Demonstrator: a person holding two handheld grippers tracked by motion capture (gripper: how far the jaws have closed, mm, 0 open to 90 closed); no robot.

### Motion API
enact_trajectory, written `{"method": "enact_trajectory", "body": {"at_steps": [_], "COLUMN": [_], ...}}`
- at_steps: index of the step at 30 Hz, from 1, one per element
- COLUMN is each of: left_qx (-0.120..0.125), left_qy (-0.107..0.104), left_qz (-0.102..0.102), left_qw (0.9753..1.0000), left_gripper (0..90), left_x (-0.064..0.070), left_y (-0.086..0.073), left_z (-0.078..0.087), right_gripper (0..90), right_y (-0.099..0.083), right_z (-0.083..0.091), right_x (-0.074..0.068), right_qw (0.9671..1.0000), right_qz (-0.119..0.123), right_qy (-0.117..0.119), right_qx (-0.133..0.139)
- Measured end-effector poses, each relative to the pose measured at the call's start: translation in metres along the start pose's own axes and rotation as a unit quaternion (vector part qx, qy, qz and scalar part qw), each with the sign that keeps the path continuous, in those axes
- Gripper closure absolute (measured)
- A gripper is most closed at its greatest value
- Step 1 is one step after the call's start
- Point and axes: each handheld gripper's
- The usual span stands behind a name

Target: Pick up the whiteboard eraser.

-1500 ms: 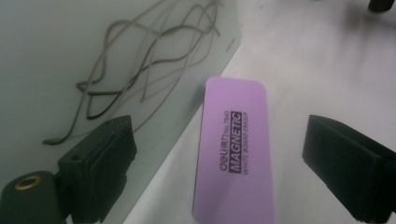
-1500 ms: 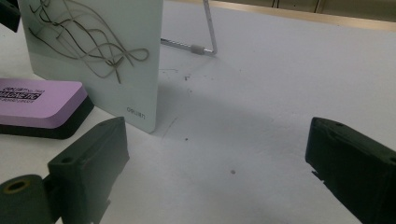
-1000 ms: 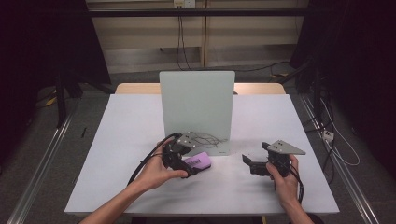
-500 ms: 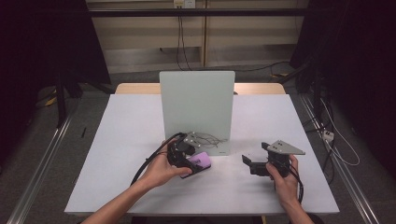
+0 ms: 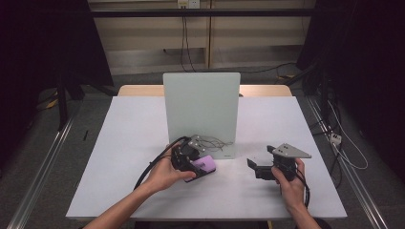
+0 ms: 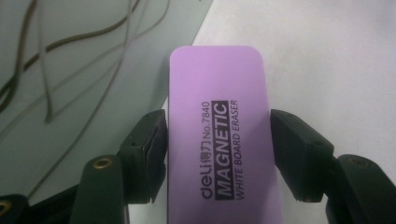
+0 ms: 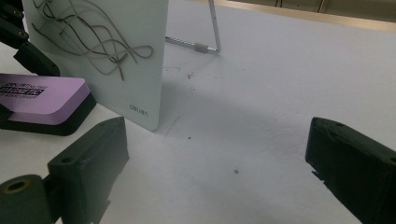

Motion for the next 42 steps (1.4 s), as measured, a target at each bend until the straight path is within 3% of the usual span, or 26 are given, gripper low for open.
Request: {"method": "enact_trajectory", "body": {"at_steps": [6,24,34,35,36,37,39,41,42], "left_qx": [-0.014,-0.017,-0.02,-0.023,-0.011,-0.006,-0.001,-0.01,0.009], "left_qy": [0.003,0.002,0.003,0.016,0.006,0.014,0.008,0.03,0.014], "left_qz": [-0.003,-0.001,-0.012,-0.013,-0.012,-0.013,-0.012,-0.021,-0.019], "left_qw": [0.9999,0.9998,0.9997,0.9995,0.9999,0.9998,0.9999,0.9993,0.9997], "left_gripper": [39.8,40.0,41.0,41.1,41.1,41.1,41.1,41.1,41.1], "left_x": [0.001,0.001,0.001,0.002,0.0,0.001,0.0,0.001,0.0], "left_y": [0.0,-0.001,-0.001,-0.001,-0.002,-0.003,-0.003,-0.003,-0.004], "left_z": [-0.002,-0.006,-0.003,-0.002,-0.001,0.0,0.004,0.008,0.008], "right_gripper": [5.9,5.9,5.9,5.9,5.9,5.9,5.9,5.9,5.9], "right_y": [0.0,0.0,0.0,0.0,0.0,0.0,0.0,0.0,0.0], "right_z": [0.0,-0.001,-0.001,0.0,0.0,0.0,0.0,0.0,0.0], "right_x": [0.0,0.0,0.0,0.0,0.0,0.0,0.0,0.0,0.0], "right_qw": [1.0,1.0,1.0,1.0,1.0,1.0,1.0,1.0,1.0], "right_qz": [0.002,0.004,0.004,0.003,0.002,0.004,0.002,0.003,0.002], "right_qy": [0.001,0.001,0.001,0.0,0.0,0.0,0.0,0.0,0.0], "right_qx": [0.0,-0.003,-0.002,-0.002,-0.002,-0.001,-0.001,-0.001,-0.001]}}
Point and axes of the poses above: each handheld gripper's, and its own axes: z roughly backward along the jaws, y roughly out of its top, x roughly to its right, and after that the axes turned 12 degrees about x, right-handed
